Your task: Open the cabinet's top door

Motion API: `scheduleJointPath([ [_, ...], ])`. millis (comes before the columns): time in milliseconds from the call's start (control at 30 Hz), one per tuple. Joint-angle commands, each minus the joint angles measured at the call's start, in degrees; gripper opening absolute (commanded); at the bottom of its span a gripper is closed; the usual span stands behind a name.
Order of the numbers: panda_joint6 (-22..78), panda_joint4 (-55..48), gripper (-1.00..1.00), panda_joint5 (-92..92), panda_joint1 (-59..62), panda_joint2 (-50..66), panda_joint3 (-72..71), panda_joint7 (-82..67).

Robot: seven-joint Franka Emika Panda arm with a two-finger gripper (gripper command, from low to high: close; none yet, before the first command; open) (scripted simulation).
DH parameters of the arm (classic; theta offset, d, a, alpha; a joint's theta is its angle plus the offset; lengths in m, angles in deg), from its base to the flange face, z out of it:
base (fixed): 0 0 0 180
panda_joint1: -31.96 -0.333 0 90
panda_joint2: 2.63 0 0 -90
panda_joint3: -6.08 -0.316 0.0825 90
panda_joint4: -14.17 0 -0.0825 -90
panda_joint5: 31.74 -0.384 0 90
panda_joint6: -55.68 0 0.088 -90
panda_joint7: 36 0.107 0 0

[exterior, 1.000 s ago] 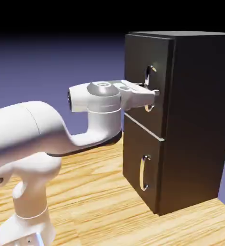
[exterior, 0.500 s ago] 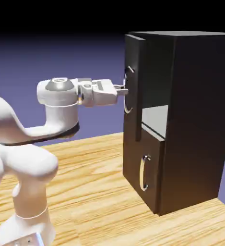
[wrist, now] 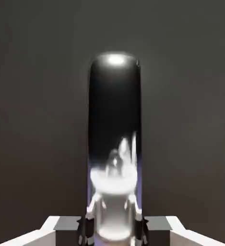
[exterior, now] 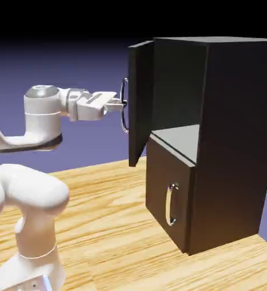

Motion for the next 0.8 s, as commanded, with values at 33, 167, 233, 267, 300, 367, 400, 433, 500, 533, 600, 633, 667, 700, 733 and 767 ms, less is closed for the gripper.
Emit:
scheduleJointPath([
  [33,3.71,-1.77,-1.0,-4.02,0.47,2.67,-4.17,1.09],
  [167,11.46,-6.65,-1.0,-11.72,2.78,9.14,-12.47,3.57],
  [233,15.59,-9.8,-1.0,-15.32,4.74,12.82,-16.62,4.92],
  [267,17.72,-11.54,-1.0,-17.03,5.92,14.74,-18.7,5.61],
  [300,19.88,-13.39,-1.0,-18.66,7.25,16.7,-20.77,6.31],
  [367,24.3,-17.35,-1.0,-21.65,10.29,20.66,-24.93,7.74],
  [400,26.53,-19.43,-1.0,-23.0,11.96,22.64,-26.99,8.46],
  [433,28.72,-21.5,-1.0,-24.21,13.7,24.56,-29.0,9.17],
  [500,33.0,-25.65,-1.0,-26.32,17.34,28.25,-32.96,10.58],
  [533,35.1,-27.73,-1.0,-27.23,19.24,30.04,-34.94,11.3],
  [600,39.26,-31.88,-1.0,-28.81,23.23,33.53,-38.96,12.75],
  [633,41.3,-33.93,-1.0,-29.5,25.3,35.21,-41.01,13.5],
  [667,43.25,-35.91,-1.0,-30.09,27.38,36.82,-43.05,14.23],
  [700,45.11,-37.8,-1.0,-30.62,29.45,38.33,-45.09,14.95],
  [733,46.87,-39.6,-1.0,-31.09,31.53,39.75,-47.12,15.64],
  [767,48.53,-41.31,-1.0,-31.51,33.6,41.07,-49.14,16.32],
])
